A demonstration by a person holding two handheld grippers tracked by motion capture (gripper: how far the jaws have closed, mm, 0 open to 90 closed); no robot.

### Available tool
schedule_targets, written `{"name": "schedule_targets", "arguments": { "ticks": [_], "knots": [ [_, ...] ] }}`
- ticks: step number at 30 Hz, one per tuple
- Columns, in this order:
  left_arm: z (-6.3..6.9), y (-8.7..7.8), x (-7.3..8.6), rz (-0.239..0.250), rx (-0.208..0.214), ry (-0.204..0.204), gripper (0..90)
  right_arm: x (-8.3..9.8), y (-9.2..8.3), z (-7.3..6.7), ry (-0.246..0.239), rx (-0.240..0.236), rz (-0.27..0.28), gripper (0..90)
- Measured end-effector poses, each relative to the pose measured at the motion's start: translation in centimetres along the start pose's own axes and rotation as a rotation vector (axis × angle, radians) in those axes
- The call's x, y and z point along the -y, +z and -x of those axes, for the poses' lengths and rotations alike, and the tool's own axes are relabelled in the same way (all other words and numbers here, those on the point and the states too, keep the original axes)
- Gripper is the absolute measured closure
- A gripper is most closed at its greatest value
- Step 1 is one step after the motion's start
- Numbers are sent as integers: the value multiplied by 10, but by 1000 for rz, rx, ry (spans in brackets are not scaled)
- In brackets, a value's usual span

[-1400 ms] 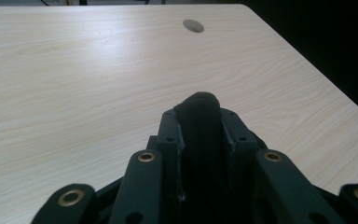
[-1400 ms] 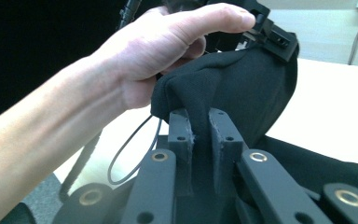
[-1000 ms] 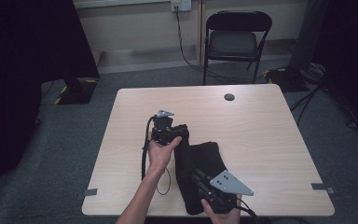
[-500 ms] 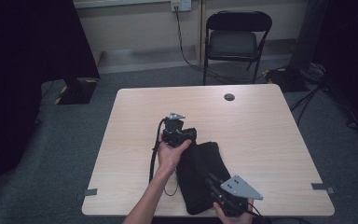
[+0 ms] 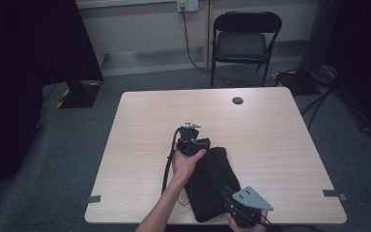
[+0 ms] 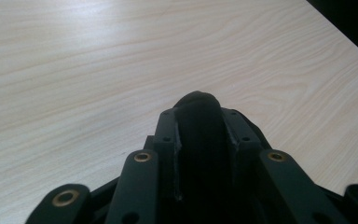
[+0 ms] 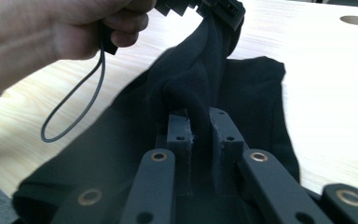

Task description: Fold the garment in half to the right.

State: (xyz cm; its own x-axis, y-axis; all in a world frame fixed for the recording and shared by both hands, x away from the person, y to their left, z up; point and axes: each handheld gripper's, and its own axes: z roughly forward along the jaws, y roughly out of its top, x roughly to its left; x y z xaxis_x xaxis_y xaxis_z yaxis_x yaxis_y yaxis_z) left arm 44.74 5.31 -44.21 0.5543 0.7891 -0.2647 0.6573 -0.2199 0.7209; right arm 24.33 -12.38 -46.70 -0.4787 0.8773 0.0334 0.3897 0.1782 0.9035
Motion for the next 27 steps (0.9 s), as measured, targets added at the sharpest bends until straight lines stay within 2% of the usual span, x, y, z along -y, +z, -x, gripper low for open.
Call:
{"name": "schedule_targets", "arguments": {
  "ticks": [2, 6, 10, 13, 19, 22, 27],
  "knots": [
    [0, 2, 0, -3, 1, -3, 706, 1, 0, 1, -3, 5, -3, 807],
    [2, 11, 1, -7, 4, -13, 702, 9, 5, 3, -37, 60, -30, 802],
    [5, 18, 2, -16, 5, -9, 697, 15, 8, 8, -22, 54, -54, 795],
    [6, 19, 2, -18, 8, -10, 666, 20, 8, 15, -10, 49, -64, 758],
    [4, 14, 2, 8, 32, -21, 540, 18, 4, 18, 5, 57, -52, 635],
    [1, 6, 1, 30, 39, -37, 443, 16, 2, 19, 18, 67, -54, 572],
    [-6, -9, 0, 57, 29, -54, 401, 12, -4, 20, 15, 91, -48, 516]
  ]
}}
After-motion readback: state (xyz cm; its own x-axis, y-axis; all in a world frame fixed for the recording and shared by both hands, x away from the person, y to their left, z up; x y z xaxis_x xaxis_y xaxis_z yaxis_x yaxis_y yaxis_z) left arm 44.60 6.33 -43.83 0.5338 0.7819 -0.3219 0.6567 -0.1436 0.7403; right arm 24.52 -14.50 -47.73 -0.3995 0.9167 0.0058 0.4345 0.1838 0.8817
